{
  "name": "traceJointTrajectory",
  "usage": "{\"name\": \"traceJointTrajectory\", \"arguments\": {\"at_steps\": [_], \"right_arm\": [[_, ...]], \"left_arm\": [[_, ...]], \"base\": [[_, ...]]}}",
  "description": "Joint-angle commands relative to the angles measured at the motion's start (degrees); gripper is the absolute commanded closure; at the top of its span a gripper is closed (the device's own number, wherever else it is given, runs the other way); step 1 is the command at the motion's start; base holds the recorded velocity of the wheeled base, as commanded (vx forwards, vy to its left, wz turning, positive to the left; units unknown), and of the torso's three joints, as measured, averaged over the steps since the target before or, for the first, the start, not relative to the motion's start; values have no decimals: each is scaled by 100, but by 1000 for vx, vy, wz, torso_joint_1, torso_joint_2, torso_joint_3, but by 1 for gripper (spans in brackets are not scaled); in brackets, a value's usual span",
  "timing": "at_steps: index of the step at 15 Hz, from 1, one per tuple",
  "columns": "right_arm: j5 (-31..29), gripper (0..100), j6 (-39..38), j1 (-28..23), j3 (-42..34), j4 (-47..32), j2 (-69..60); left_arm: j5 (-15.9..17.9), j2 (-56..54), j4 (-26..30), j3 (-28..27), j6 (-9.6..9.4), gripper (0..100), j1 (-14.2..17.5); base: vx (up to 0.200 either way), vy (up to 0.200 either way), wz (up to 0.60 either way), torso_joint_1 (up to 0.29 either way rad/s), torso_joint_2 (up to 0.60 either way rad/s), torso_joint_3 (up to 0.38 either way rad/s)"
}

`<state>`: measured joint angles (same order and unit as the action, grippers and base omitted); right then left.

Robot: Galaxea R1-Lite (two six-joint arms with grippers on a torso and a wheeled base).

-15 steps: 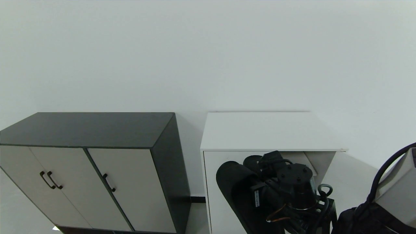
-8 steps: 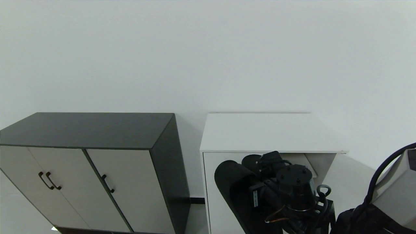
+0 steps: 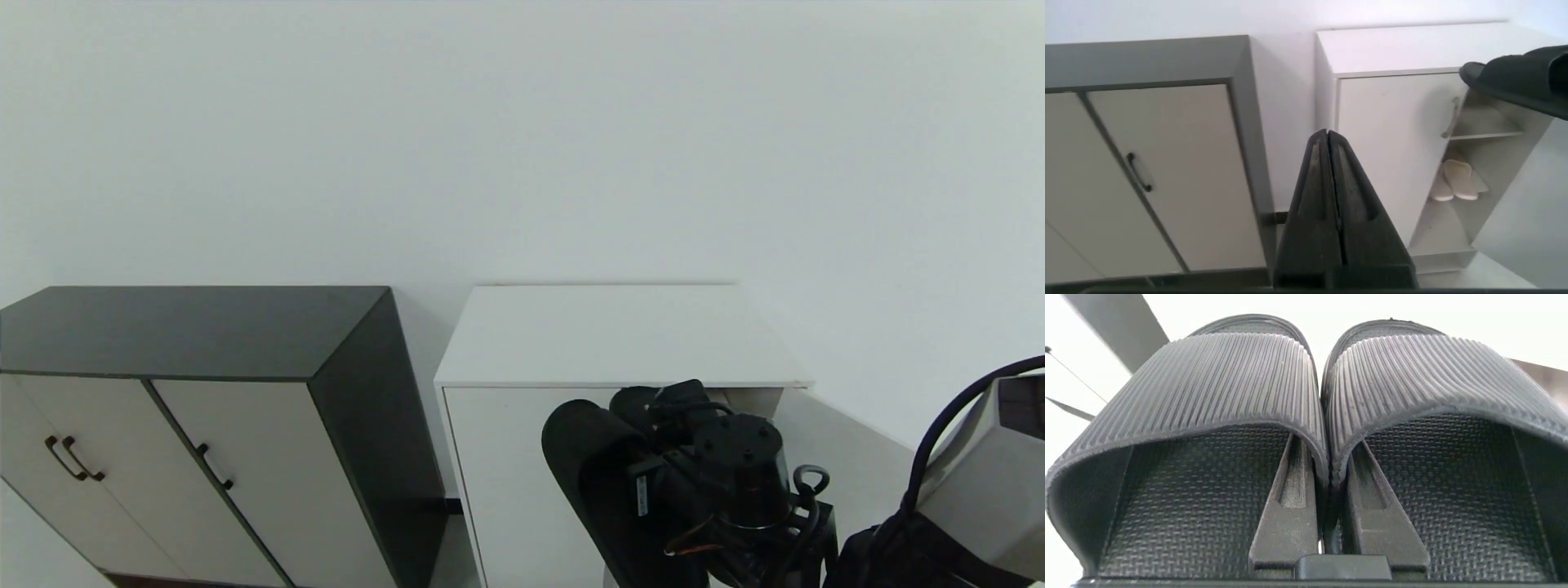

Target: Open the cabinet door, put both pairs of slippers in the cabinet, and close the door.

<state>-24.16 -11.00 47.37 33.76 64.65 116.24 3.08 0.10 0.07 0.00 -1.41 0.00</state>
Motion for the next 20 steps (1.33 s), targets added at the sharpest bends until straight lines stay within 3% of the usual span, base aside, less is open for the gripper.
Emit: {"name": "traceJointTrajectory", "arguments": {"at_steps": [1,8,20], "right_arm": [[-10,100,1,0,-1,4,48],[-18,100,1,-9,-1,66,48],[-10,100,177,-53,-238,145,66]], "left_arm": [[-1,8,1,0,1,100,0],[-1,8,1,0,10,100,0],[-1,8,1,0,27,100,0]], "base": [[0,-200,0,7,2,-7],[0,-200,0,2,4,3],[0,0,0,0,0,0]]}}
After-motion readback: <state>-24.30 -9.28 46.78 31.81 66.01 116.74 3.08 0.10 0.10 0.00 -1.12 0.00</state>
